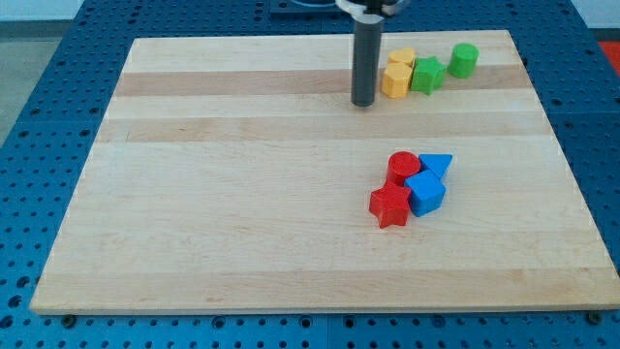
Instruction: Push the yellow hexagon into the green star
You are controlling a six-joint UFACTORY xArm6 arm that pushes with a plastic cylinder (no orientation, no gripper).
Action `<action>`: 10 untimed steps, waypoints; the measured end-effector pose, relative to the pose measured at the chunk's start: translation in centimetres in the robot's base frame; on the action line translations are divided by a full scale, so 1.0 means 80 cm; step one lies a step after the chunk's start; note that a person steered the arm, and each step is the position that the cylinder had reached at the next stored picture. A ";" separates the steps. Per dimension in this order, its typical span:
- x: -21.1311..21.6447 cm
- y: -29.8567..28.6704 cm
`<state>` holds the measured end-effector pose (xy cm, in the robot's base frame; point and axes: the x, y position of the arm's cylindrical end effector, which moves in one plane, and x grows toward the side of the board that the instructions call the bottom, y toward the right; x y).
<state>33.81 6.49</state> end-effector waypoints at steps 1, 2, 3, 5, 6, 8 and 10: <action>0.000 0.027; 0.000 0.049; -0.004 0.079; 0.024 0.025; 0.028 -0.024; -0.027 0.010; -0.027 0.049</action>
<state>31.65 10.41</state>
